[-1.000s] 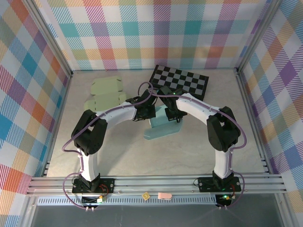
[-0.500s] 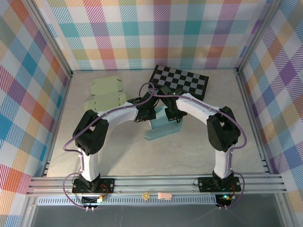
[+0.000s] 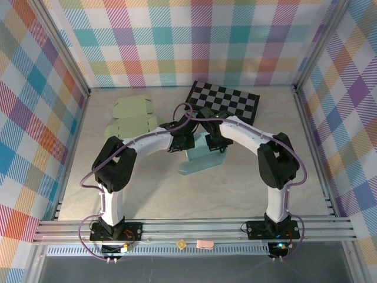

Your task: Fold the paper box

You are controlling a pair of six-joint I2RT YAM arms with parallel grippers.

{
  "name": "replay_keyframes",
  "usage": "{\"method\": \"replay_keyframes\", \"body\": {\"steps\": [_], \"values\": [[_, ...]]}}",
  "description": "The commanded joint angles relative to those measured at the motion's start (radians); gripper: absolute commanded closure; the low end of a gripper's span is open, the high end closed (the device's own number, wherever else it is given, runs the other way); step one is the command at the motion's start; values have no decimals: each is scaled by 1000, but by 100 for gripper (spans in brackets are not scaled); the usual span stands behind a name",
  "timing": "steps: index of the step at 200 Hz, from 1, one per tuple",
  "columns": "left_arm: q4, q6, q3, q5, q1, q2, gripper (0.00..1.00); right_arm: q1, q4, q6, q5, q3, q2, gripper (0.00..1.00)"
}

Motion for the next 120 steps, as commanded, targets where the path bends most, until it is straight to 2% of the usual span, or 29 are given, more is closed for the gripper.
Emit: {"method": "replay_keyframes", "body": {"steps": [1, 58, 79, 94, 120], "values": [[-134, 26, 29, -90, -30, 50, 100, 15, -15, 22, 33, 15, -3, 100], [-211, 30, 73, -145, -50, 79, 100, 17, -17, 24, 32, 16, -1, 100], [-192, 33, 71, -135, -54, 39, 73, 17, -17, 25, 32, 11, -1, 100], [-130, 36, 51, -97, -54, -28, 60, 16, -14, 25, 32, 7, -2, 100], [-1, 43, 7, 9, -41, -151, 47, 18, -12, 24, 28, -3, -3, 100]]}}
